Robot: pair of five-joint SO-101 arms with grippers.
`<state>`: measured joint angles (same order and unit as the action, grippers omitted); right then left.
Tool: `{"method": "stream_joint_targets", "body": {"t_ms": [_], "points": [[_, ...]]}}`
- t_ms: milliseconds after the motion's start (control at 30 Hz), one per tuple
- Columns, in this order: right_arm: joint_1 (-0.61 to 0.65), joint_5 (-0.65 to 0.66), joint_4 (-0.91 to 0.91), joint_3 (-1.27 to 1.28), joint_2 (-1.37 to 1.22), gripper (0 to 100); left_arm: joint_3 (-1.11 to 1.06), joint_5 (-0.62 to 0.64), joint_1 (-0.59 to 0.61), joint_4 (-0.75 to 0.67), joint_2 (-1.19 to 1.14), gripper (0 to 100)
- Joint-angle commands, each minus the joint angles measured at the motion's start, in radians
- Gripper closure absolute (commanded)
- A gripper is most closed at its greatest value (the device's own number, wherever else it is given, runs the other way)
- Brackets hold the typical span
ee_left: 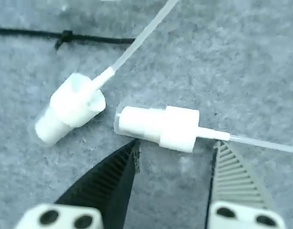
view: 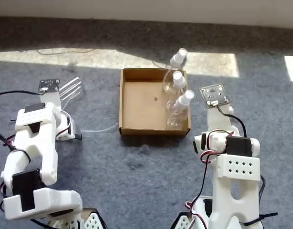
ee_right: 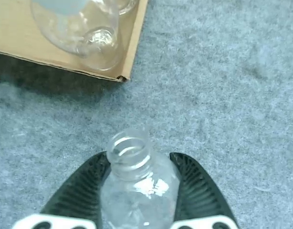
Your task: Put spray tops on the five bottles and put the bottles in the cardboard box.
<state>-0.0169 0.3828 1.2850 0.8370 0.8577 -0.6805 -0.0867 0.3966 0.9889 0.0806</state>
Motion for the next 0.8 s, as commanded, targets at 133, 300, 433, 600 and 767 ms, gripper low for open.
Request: {"method": "stream_joint_targets", "body": {"t_ms": [133, 300, 433, 600, 767], "points": [[0.004, -0.002, 0.004, -0.007, 0.024, 99.5, 0.051, -0.041, 0.064, 0.094, 0.048, 77], [0.004, -0.002, 0.002, -0.007, 0.024, 99.5, 0.199, 0.146, 0.15, 0.227, 0.051, 77], [0.004, -0.002, 0.001, -0.007, 0.024, 99.5, 0.289, 0.446, 0.142, 0.322, 0.042, 77], [0.004, -0.002, 0.007, -0.007, 0.024, 99.5, 0.305, 0.586, 0.062, 0.325, 0.042, 77], [0.004, -0.002, 0.007, -0.007, 0.024, 99.5, 0.294, 0.712, 0.021, 0.252, 0.039, 77]]}}
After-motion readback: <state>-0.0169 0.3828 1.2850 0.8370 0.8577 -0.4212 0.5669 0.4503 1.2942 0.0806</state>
